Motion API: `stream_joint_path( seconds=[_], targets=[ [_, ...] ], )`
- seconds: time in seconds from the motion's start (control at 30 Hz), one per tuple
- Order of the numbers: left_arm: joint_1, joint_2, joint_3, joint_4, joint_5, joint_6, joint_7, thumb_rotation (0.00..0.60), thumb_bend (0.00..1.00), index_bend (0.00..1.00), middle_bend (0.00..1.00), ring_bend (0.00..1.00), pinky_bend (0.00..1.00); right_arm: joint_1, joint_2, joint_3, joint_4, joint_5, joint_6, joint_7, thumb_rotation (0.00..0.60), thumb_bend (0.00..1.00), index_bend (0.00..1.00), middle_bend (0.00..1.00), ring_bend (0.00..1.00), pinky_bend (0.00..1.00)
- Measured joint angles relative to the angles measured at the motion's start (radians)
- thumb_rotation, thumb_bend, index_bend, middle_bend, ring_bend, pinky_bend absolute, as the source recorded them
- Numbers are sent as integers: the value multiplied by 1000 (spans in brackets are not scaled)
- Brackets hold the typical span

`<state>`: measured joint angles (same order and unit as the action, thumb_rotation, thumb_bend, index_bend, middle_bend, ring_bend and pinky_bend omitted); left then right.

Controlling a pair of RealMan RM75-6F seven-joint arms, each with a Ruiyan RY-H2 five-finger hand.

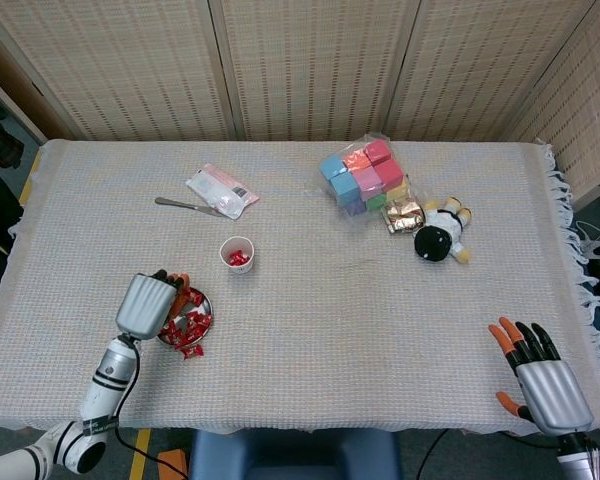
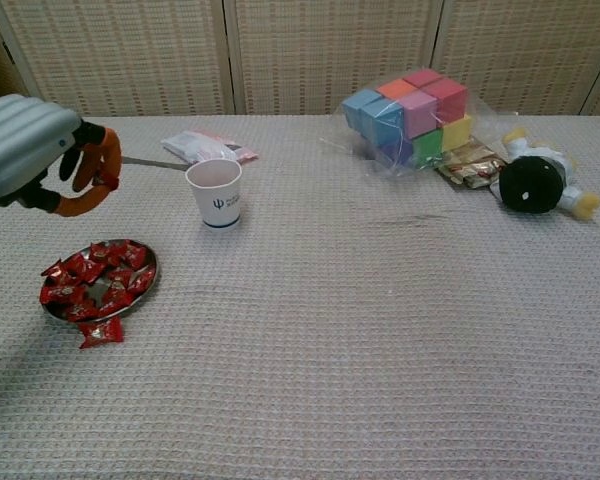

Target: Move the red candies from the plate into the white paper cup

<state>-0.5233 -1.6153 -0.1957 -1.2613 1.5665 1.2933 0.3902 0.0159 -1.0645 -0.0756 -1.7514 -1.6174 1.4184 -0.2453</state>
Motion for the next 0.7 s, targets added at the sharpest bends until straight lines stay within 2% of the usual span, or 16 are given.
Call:
stream_joint_path(
  seconds=[0.2,0.5,0.7],
  targets=[
    [-139,-69,-82,37,-72,-125,86,600,415,622,648,616,1000,4,-1,11,-1,28,-9,-4,600,114,0,0,0,0],
    [-262,-180,-124,204,-142,-208,106,600,415,620,641,612,1000,12,-1,23,-1,63,-26,-4,600,113,0,0,0,0],
    [-319,-235,-127,321,-167,-242,103,600,414,581,598,582,985,13,-1,29,-1,75,-26,-4,600,114,0,0,0,0]
  ],
)
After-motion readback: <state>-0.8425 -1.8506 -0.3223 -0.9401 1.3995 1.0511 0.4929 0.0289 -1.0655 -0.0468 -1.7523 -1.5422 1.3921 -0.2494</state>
